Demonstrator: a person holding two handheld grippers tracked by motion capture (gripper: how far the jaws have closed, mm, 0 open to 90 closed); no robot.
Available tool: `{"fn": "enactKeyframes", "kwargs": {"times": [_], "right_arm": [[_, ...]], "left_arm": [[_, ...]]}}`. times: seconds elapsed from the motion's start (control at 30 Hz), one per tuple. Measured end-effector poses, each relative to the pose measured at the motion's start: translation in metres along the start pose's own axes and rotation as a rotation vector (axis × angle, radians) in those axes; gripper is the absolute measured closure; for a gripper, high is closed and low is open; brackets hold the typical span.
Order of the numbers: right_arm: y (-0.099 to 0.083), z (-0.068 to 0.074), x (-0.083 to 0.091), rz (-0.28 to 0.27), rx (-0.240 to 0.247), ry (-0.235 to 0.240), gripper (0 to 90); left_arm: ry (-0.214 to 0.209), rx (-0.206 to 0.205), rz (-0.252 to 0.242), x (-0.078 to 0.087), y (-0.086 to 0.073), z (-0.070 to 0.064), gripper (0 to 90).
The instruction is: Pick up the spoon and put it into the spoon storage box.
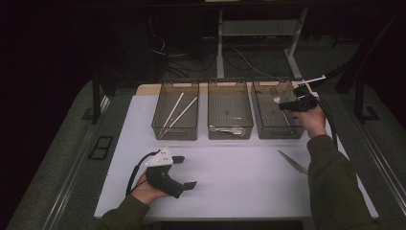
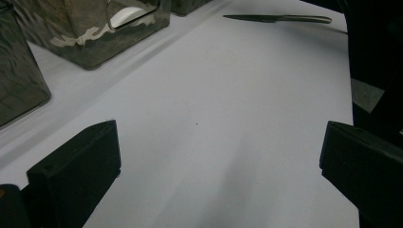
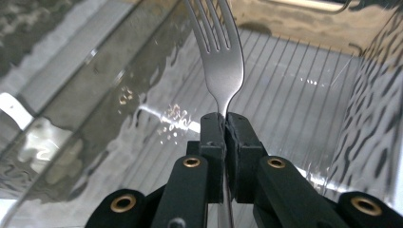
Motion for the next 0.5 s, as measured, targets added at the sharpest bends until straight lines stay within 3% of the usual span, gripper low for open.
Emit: {"fn": "enactKeyframes", "kwargs": {"times": [0.17,0.3,0.5], "right_arm": [[-0.002,0.001,-0.006,0.033,-0.004,-0.017,84.4],[-0.001,0.0,-0.002,0.0,-0.011,-0.004,70.9],[-0.002,0.005,0.013,-0.042,0.004,0.054,55.4]], "left_arm": [[0.001,0.001,-0.001,0.001,0.0,0.001,0.0],[-0.001,-0.002,0.001,0.0,0.0,0.0,0.0],[0.003,-0.003,0.001,0.001,0.0,0.0,0.0]]}}
Point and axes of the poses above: each handheld gripper's, and its own axes: x roughly backward along the jaws, y roughly out of its top, z roughly to its left, the point moved 3 cm from there along -x, roughly forward along the jaws, and after that the axes turned 1 degree about z, right-handed, at the moved point
